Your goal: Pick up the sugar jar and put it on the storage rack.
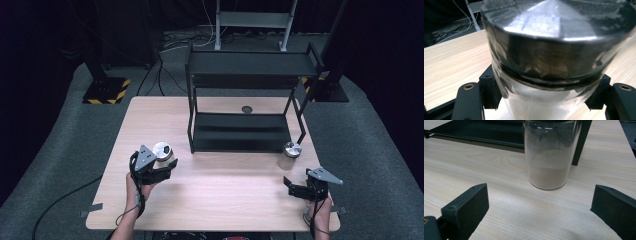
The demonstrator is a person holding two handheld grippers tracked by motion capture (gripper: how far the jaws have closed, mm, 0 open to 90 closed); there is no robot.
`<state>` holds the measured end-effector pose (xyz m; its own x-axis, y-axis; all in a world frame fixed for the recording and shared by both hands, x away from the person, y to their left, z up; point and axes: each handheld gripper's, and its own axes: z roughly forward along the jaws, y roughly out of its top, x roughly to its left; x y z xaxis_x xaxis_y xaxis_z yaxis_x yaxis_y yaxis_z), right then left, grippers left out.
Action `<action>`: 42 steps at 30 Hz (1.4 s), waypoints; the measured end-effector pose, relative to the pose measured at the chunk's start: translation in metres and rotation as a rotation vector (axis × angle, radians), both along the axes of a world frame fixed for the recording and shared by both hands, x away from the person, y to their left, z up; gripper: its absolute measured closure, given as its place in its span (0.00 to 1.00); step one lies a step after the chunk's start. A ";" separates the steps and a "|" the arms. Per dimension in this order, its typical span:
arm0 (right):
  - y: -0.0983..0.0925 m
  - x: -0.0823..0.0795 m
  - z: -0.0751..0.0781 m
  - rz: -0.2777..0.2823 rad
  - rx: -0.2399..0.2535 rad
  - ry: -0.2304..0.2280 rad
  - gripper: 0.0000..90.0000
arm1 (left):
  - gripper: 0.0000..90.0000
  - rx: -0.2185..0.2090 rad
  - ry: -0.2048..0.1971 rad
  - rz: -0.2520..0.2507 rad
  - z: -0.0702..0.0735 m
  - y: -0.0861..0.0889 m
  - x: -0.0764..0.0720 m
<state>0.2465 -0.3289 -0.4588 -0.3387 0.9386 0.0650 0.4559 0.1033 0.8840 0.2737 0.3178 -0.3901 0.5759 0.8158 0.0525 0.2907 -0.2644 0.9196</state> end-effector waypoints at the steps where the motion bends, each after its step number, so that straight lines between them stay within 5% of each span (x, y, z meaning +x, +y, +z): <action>1: 0.000 0.000 0.000 0.000 0.000 0.000 0.00 | 0.34 0.001 0.000 -0.003 0.001 -0.001 0.001; 42: 0.001 0.002 0.001 -0.001 -0.008 0.008 0.00 | 0.34 0.014 -0.024 -0.075 0.027 -0.028 0.044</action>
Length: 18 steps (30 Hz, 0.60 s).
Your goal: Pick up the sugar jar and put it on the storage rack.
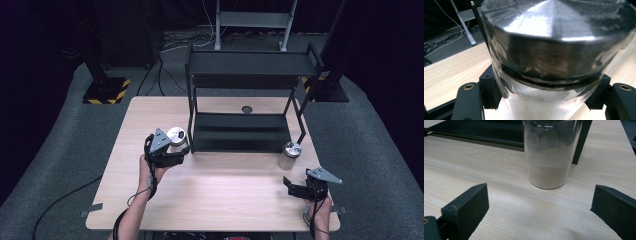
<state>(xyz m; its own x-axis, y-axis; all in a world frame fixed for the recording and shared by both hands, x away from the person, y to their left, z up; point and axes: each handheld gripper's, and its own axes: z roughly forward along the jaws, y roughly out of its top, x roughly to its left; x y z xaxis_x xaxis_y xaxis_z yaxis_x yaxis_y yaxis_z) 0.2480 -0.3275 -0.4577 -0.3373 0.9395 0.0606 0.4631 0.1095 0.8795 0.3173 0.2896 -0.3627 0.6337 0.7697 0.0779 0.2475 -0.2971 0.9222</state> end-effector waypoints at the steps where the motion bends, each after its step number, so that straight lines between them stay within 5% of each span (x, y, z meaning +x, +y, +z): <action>1: 0.000 0.000 0.000 0.000 -0.001 0.001 0.00 | 0.34 0.003 -0.002 -0.004 0.001 0.000 0.001; 18: 0.001 0.001 0.001 -0.001 -0.002 0.008 0.00 | 0.34 -0.004 -0.008 -0.033 0.017 -0.013 0.022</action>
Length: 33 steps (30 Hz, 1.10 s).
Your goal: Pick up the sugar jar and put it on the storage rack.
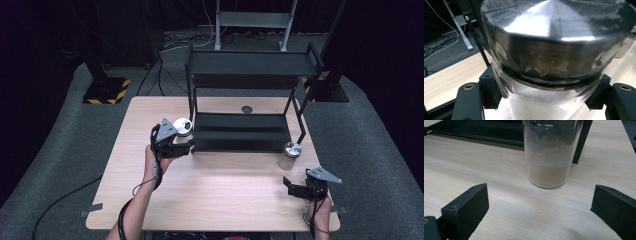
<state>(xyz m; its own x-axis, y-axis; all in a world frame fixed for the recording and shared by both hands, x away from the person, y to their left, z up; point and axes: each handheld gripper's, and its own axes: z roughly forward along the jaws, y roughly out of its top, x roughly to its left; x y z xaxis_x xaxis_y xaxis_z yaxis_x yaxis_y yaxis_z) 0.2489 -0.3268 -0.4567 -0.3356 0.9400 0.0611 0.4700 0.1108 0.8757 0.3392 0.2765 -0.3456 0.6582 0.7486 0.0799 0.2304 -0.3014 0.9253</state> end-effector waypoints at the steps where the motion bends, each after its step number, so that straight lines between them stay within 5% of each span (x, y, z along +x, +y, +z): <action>1: 0.000 0.000 0.000 0.000 0.000 0.000 0.00 | 0.34 0.001 0.000 -0.002 0.001 -0.001 0.001; 33: -0.001 0.000 -0.001 0.003 0.003 -0.005 0.00 | 0.34 0.003 -0.016 -0.025 0.025 -0.020 0.028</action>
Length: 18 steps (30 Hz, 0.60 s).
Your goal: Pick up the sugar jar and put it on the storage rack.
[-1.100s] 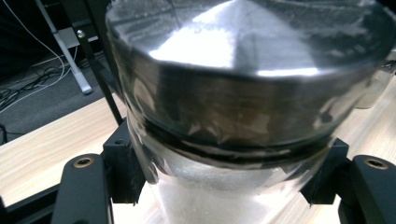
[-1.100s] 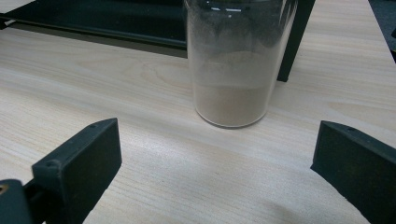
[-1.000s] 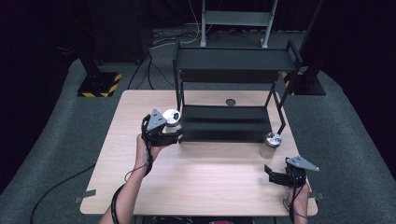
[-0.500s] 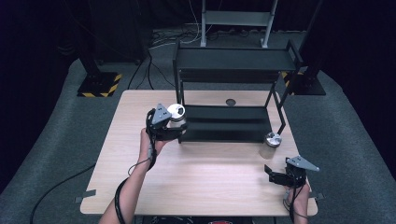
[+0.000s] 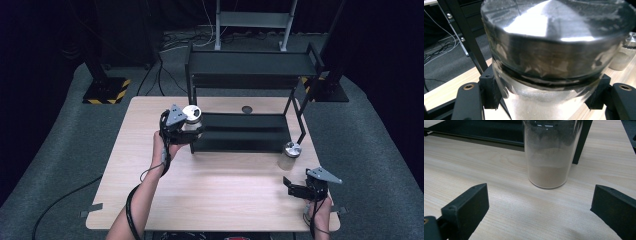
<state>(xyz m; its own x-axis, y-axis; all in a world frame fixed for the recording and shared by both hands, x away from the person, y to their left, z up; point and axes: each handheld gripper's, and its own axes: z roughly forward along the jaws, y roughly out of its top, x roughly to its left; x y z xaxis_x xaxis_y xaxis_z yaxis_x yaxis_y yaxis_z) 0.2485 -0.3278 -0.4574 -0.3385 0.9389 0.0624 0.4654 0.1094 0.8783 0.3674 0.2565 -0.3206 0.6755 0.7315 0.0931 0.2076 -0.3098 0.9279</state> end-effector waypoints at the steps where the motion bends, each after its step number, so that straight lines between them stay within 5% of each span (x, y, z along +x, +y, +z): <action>1: 0.000 0.000 0.000 0.000 0.001 0.001 0.00 | 0.34 -0.003 -0.002 -0.001 0.001 -0.001 0.001; 18: 0.000 0.000 0.000 -0.001 0.003 0.003 0.01 | 0.34 0.016 -0.011 -0.011 0.014 -0.012 0.014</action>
<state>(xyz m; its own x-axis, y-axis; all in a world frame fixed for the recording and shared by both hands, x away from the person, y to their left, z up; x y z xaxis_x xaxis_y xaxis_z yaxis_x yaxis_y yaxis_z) 0.2487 -0.3282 -0.4572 -0.3376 0.9390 0.0657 0.4680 0.1069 0.8773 0.3812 0.2441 -0.3065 0.6820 0.7227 0.1126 0.1936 -0.3268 0.9250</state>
